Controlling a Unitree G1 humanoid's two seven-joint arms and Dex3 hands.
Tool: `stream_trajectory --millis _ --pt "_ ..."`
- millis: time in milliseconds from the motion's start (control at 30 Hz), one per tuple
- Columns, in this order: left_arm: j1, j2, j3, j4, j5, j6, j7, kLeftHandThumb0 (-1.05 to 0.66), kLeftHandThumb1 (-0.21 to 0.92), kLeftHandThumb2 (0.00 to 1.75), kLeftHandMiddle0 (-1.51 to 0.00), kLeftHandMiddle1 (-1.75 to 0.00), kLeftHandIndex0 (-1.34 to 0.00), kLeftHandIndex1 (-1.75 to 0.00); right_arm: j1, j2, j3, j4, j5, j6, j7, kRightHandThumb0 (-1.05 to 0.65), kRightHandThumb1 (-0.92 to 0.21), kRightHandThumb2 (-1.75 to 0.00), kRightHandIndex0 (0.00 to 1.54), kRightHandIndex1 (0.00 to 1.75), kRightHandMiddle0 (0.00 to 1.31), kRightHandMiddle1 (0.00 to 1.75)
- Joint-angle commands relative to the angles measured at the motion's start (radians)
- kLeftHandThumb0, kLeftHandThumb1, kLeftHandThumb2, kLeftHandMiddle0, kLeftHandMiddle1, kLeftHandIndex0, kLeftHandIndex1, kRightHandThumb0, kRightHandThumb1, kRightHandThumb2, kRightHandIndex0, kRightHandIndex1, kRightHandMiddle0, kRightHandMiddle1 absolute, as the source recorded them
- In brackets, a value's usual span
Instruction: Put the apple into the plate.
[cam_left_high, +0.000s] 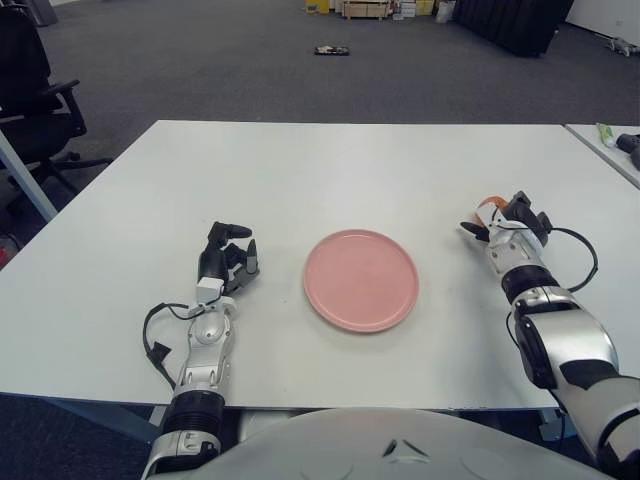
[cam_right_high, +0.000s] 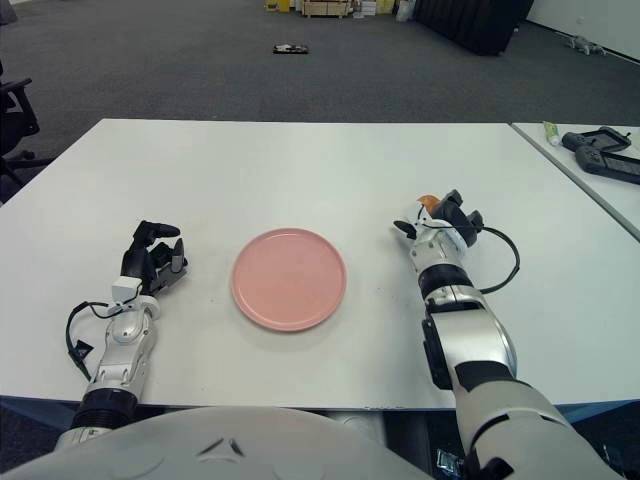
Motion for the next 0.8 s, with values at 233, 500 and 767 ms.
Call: stream_trajectory --millis 233,500,767 --pt "0.024 -0.002 -0.001 0.022 0.006 0.029 0.003 -0.39 0.63 0.93 -0.79 -1.75 -0.38 -1.75 -0.065 -0.007 0.047 0.083 -0.015 -0.028 -0.03 -0.4 -0.31 -1.05 0.0 0.79 0.0 0.68" --pt "0.031 -0.007 0.001 0.013 0.01 0.038 0.014 -0.39 0.63 0.93 -0.81 -1.75 -0.38 -1.75 -0.07 -0.007 0.078 0.11 -0.023 -0.046 -0.042 -0.31 -0.29 -1.15 0.01 1.29 0.0 1.13" --pt "0.037 -0.007 -0.001 -0.001 0.014 0.048 0.019 -0.39 0.63 0.93 -0.83 -1.75 -0.38 -1.75 -0.064 -0.013 0.091 0.138 -0.023 -0.087 -0.056 -0.23 -0.47 -1.05 0.28 1.51 0.28 1.69"
